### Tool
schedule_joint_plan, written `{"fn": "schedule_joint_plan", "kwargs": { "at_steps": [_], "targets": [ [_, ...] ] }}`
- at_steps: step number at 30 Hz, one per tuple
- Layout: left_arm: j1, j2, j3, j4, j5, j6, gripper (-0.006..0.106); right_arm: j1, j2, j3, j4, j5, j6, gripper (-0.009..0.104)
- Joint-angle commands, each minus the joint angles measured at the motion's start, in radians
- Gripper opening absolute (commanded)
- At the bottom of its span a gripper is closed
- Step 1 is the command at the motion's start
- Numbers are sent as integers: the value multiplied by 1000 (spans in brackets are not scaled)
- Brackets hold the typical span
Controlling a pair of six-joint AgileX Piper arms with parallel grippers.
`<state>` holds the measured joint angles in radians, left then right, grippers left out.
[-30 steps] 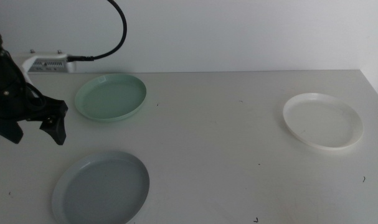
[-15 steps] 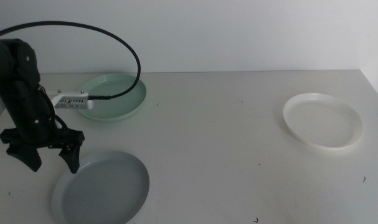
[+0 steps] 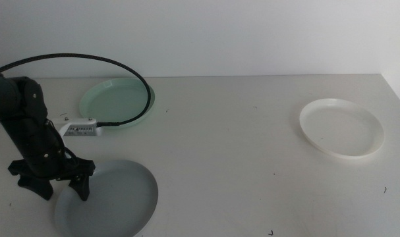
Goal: Stack the three bowls on top of each other.
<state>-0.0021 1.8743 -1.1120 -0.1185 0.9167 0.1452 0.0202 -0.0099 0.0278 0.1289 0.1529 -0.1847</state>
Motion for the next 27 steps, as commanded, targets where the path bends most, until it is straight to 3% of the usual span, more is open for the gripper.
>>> {"fn": "schedule_joint_plan", "kwargs": {
  "at_steps": [1, 8, 12, 21, 27],
  "targets": [
    [2, -37, 6, -34, -34, 7, 73, -7, -27, -5, -9, -71, -9, 50],
    [2, -37, 11, -41, -8, 40, 24, -7, -27, -5, -9, -71, -9, 50],
    [2, -37, 11, -40, 21, 68, 1, -7, -27, -5, -9, -71, -9, 50],
    [2, -106, 10, -28, 25, 72, 0, -7, -27, -5, -9, -71, -9, 50],
    [-5, -188, 8, -116, 38, 71, 0, -7, -27, -5, -9, -71, -9, 50]
  ]
}}
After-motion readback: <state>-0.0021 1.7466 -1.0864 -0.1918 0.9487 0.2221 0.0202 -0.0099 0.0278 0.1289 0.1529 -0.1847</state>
